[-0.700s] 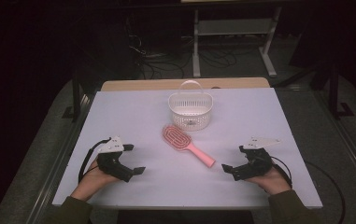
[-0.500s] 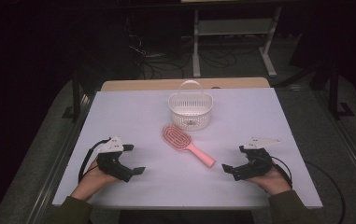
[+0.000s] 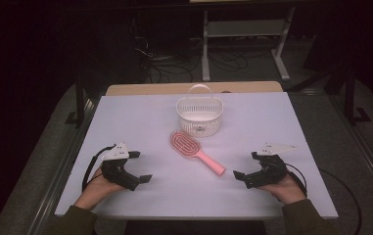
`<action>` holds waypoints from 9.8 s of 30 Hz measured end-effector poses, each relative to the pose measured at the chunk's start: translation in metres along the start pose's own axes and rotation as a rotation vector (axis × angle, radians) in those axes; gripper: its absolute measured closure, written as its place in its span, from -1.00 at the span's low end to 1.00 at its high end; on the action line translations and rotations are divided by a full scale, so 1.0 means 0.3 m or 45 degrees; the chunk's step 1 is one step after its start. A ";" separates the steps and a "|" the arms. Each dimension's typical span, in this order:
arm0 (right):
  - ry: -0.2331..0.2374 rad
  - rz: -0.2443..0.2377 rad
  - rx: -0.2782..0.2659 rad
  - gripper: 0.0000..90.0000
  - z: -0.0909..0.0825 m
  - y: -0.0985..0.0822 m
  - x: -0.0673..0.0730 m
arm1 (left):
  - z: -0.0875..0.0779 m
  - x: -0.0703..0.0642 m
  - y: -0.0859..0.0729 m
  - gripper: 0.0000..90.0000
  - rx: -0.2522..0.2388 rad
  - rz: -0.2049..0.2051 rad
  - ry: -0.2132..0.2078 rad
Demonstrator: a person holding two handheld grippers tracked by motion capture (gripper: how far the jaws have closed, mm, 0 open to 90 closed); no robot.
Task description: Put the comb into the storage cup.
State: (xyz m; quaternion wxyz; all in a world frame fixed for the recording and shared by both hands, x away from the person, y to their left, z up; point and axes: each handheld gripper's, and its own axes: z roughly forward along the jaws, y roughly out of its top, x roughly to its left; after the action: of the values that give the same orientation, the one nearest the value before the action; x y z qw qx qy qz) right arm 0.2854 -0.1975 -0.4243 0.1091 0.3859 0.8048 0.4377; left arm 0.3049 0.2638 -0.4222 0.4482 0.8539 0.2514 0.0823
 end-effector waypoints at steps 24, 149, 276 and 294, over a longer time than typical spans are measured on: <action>-0.019 0.002 -0.037 -1.00 0.011 0.058 -0.002 | 0.000 0.009 -0.002 -1.00 -0.033 -0.013 -0.023; 0.070 -0.101 0.029 -1.00 0.194 0.292 0.064 | 0.014 -0.002 0.001 -1.00 -0.035 0.002 -0.068; 0.061 -0.183 0.306 -0.94 0.381 0.371 0.117 | 0.013 -0.006 0.002 -1.00 -0.046 0.009 -0.072; 0.058 -0.168 0.388 -0.72 0.401 0.362 0.119 | 0.015 -0.009 0.002 -1.00 -0.043 0.013 -0.077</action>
State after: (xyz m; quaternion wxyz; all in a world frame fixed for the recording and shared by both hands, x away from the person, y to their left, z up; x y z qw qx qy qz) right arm 0.3798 -0.0626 -0.4042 0.0595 0.3343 0.8876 0.3112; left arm 0.3045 0.2589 -0.4241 0.4694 0.8496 0.2320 0.0632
